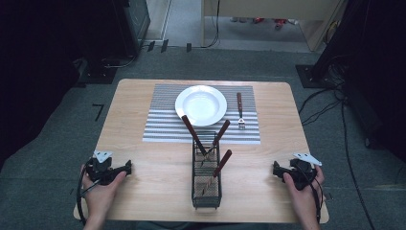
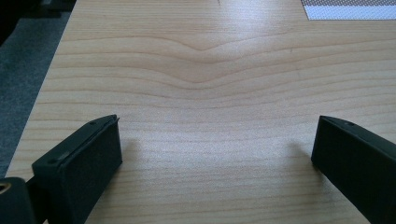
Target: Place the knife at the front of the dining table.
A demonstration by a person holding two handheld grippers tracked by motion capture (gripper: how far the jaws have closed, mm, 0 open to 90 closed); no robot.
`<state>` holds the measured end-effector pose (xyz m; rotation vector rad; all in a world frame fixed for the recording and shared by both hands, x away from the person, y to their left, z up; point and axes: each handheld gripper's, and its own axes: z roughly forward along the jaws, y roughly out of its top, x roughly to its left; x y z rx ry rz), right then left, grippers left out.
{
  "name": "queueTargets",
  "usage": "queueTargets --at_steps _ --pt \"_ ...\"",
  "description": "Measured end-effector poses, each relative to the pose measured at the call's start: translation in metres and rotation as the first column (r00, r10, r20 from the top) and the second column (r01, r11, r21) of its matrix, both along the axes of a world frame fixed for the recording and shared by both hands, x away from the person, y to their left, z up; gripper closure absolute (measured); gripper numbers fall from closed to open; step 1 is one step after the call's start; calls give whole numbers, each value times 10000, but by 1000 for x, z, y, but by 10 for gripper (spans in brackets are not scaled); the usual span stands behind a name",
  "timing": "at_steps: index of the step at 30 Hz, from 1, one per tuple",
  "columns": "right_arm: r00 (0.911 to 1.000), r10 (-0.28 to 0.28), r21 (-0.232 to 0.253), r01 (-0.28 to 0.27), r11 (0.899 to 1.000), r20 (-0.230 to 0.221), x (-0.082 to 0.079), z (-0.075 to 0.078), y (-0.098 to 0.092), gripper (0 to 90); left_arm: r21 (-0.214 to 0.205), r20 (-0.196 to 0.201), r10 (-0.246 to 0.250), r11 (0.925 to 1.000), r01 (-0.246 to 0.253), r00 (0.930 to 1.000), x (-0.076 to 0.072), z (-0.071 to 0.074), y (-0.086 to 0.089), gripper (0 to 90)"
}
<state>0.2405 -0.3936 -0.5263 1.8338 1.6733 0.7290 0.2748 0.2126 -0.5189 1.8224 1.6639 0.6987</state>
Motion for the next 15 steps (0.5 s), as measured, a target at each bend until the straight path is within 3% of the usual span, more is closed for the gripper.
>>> queueTargets --at_steps 5,9,15 --pt "10000 8 -1 -8 10000 -3 0 0 0 0 -7 -16 77 10000 -77 10000 -1 0 0 16" --pt "10000 -6 3 6 10000 -8 0 0 0 0 -102 -281 -7 9999 4 9996 -3 5 -4 19" --pt "10000 -6 6 6 10000 -12 0 0 0 0 -455 281 -697 9964 710 9972 -8 24 -24 19"
